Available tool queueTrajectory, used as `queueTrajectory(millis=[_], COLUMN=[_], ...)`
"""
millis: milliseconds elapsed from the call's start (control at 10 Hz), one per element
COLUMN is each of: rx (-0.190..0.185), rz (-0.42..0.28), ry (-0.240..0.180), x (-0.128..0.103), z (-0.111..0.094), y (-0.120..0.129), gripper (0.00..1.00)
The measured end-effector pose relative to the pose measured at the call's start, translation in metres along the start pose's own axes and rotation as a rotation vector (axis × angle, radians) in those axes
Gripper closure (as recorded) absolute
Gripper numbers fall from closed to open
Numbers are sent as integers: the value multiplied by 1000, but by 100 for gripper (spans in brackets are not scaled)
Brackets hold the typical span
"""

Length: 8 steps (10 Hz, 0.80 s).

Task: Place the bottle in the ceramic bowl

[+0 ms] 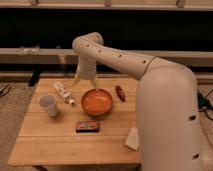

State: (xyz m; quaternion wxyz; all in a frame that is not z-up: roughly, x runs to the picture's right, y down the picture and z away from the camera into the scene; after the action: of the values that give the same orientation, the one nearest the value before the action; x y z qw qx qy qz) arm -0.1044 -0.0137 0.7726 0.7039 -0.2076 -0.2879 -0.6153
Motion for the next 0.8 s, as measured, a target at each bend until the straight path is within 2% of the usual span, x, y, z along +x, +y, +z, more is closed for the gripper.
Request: queueTrajectory(millis=[300,600,800], rx=[-50,-95,-106], rz=[-128,-281,-339], ry=[-32,-76,-96], x=[30,72,83], z=[21,62,83], y=[-21,-60,-76], gripper=[20,20,20])
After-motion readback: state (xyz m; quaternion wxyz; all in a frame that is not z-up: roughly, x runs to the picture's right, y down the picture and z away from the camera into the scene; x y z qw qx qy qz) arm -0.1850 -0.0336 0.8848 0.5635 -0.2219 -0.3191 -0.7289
